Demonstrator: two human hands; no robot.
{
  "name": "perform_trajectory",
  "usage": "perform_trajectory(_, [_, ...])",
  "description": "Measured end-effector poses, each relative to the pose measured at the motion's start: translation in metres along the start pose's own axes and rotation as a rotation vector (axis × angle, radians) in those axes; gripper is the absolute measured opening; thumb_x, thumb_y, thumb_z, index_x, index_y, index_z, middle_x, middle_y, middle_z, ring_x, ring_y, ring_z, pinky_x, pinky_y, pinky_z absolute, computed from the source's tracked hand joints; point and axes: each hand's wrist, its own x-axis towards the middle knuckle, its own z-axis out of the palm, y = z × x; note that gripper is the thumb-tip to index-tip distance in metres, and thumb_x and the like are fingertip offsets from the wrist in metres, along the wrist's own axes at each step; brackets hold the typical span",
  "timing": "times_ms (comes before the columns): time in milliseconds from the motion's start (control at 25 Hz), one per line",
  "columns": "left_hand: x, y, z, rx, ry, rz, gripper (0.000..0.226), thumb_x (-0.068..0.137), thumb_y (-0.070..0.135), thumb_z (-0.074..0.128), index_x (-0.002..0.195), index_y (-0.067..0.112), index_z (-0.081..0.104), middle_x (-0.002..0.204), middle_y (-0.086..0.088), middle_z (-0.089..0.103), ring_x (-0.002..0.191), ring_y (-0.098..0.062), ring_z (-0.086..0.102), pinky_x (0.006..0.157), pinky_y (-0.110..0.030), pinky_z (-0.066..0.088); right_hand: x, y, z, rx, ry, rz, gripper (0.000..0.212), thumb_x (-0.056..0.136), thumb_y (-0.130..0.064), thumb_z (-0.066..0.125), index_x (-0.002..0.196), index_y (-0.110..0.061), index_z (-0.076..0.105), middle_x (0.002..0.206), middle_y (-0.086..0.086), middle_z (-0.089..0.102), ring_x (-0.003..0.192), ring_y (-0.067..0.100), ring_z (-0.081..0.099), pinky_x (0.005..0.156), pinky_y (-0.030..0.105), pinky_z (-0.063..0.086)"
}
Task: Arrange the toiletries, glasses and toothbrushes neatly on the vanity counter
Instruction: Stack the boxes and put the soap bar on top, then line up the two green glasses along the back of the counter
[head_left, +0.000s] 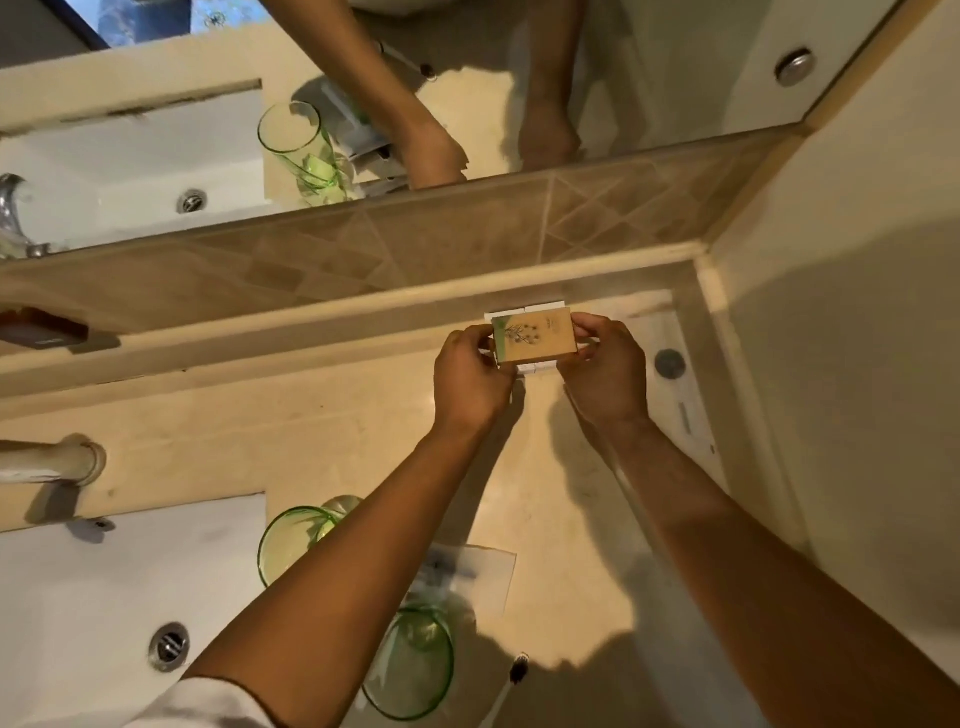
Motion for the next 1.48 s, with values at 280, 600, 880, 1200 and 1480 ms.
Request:
perform_trajectory(280, [0.014, -0.006, 0.01, 0.007, 0.046, 0.007, 0.048, 0.083, 0.006, 0.072, 0.13, 0.012, 0.064, 0.122, -0.008, 0.064, 0.106, -0.023, 0.065, 0.091, -0.025, 0.049, 0.018, 0.007, 0.011, 0.007, -0.031, 0.049, 0.035, 0.086, -0.013, 0.07, 0.119, -0.025, 0.068, 0.12, -0.002, 0.065, 0.097, 0.012, 0.068, 0.087, 0.036, 0.06])
perform_trajectory(600, [0.02, -0.008, 0.012, 0.022, 0.053, 0.02, 0.051, 0.084, 0.01, 0.073, 0.133, 0.01, 0.062, 0.122, -0.011, 0.063, 0.111, -0.027, 0.062, 0.098, -0.032, 0.05, 0.026, 0.007, 0.016, -0.015, -0.068, 0.08, 0.045, 0.087, -0.009, 0.072, 0.129, -0.021, 0.064, 0.13, 0.0, 0.059, 0.107, 0.017, 0.067, 0.093, 0.037, 0.059])
perform_trajectory(880, [0.005, -0.011, 0.002, 0.018, 0.027, 0.077, 0.062, 0.085, 0.011, 0.073, 0.143, 0.011, 0.052, 0.132, -0.012, 0.055, 0.121, -0.027, 0.058, 0.107, -0.04, 0.048, 0.012, 0.003, -0.002, -0.023, -0.108, 0.103, 0.063, 0.086, -0.007, 0.074, 0.142, -0.019, 0.048, 0.135, 0.007, 0.053, 0.11, 0.022, 0.063, 0.096, 0.037, 0.056])
perform_trajectory(1200, [-0.08, -0.029, -0.048, -0.009, 0.019, 0.115, 0.021, 0.089, 0.018, 0.072, 0.111, 0.015, 0.071, 0.104, -0.003, 0.071, 0.085, -0.014, 0.065, 0.084, -0.033, 0.055, -0.096, 0.007, -0.029, -0.033, -0.149, 0.108, 0.044, 0.087, -0.009, 0.067, 0.129, -0.019, 0.059, 0.119, 0.002, 0.059, 0.096, 0.011, 0.059, 0.085, 0.014, 0.046])
perform_trajectory(1480, [-0.182, -0.055, -0.092, -0.135, 0.081, 0.094, 0.006, 0.085, 0.021, 0.071, 0.08, 0.021, 0.075, 0.067, 0.013, 0.069, 0.067, -0.008, 0.066, 0.067, -0.032, 0.056, -0.205, 0.001, -0.028, -0.119, -0.252, -0.236, 0.031, 0.08, 0.001, 0.056, 0.108, -0.001, 0.07, 0.104, 0.015, 0.071, 0.093, 0.027, 0.066, 0.085, 0.033, 0.053])
